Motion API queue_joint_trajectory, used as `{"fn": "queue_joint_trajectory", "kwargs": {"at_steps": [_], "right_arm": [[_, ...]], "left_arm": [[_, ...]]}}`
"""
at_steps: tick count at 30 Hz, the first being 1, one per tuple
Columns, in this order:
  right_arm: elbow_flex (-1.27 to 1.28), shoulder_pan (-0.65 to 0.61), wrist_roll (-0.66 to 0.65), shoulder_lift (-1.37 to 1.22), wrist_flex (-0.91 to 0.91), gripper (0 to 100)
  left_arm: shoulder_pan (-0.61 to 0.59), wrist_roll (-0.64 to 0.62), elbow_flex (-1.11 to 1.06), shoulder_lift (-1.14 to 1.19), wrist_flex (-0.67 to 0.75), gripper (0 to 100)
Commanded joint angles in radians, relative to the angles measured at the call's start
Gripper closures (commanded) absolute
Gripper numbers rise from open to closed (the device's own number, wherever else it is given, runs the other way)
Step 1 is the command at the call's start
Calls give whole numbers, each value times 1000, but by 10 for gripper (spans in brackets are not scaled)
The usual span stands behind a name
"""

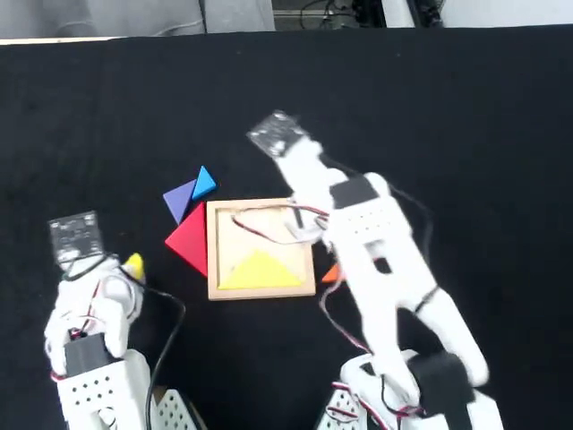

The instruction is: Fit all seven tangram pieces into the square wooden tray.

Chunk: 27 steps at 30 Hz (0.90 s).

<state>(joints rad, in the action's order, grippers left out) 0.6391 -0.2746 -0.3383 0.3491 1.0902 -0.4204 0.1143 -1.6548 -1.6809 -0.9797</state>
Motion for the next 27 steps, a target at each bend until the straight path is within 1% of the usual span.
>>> {"fn": "queue_joint_trajectory", "kwargs": {"at_steps": [1, 4, 9, 11, 14, 17, 24, 27], "right_arm": [[22, 127, 77, 62, 0, 984], [30, 190, 120, 39, 0, 984], [70, 189, 130, -15, -32, 982], [91, 190, 130, -31, -83, 975], [114, 192, 130, -45, -117, 889], [128, 183, 130, -44, -120, 810], [133, 173, 130, -47, -121, 808], [136, 178, 130, -48, -130, 808]], "left_arm": [[97, 213, -12, -3, 58, 772], [139, 204, 44, 6, 21, 773], [193, 201, 214, 9, -126, 773], [202, 198, 272, 28, -147, 770], [202, 196, 357, 121, -144, 769], [199, 196, 501, 304, -146, 768], [202, 196, 947, 944, -222, 768], [205, 170, 1090, 1185, -230, 768]]}}
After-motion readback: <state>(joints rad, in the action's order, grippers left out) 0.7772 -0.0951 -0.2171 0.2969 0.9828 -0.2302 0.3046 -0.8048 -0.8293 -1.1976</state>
